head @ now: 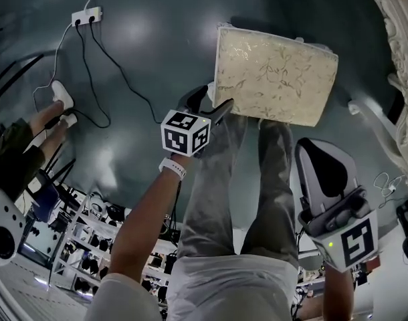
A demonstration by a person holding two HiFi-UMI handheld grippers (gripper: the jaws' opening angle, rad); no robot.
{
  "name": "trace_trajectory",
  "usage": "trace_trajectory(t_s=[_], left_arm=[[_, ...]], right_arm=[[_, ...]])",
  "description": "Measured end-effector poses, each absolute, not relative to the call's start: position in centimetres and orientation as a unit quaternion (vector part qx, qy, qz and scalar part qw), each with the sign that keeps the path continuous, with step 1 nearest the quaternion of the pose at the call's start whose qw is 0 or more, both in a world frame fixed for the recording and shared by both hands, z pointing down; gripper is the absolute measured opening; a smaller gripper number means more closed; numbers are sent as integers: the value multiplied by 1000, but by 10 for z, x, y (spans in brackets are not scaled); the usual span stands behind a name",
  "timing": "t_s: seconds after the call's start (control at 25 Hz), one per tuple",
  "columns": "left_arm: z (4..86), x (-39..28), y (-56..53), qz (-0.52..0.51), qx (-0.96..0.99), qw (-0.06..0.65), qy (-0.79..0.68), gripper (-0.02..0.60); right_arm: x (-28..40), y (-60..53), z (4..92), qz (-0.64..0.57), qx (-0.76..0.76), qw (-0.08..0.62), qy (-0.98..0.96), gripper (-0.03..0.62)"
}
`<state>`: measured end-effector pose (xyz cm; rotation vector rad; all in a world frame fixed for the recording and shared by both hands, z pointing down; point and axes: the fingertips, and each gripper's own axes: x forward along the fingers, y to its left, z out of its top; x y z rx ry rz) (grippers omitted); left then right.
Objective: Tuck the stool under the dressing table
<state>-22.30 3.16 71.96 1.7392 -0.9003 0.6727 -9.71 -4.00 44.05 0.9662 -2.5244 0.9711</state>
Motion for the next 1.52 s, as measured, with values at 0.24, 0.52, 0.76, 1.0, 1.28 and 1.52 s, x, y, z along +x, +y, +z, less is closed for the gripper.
trace_trajectory(t_s=[0.24, 0.52, 0.76, 1.0, 1.28, 1.52], left_arm=[[746, -222, 37, 288, 724, 515, -358, 345], [766, -219, 40, 273, 717, 548, -334, 354], [772, -213, 39, 267, 721, 554, -320, 353], [773, -215, 39, 266, 709, 561, -336, 341], [774, -214, 40, 265, 698, 563, -355, 337], [774, -215, 47, 262, 682, 580, -359, 336]], right_arm=[[-91, -41, 459, 336, 341, 129, -868, 11], [-81, -37, 477, 320, 347, 145, -870, 11], [-70, -34, 500, 322, 361, 161, -860, 11], [-63, -31, 514, 332, 374, 172, -849, 11], [-48, -20, 519, 337, 375, 182, -844, 11], [-52, -16, 513, 331, 379, 181, -845, 11]])
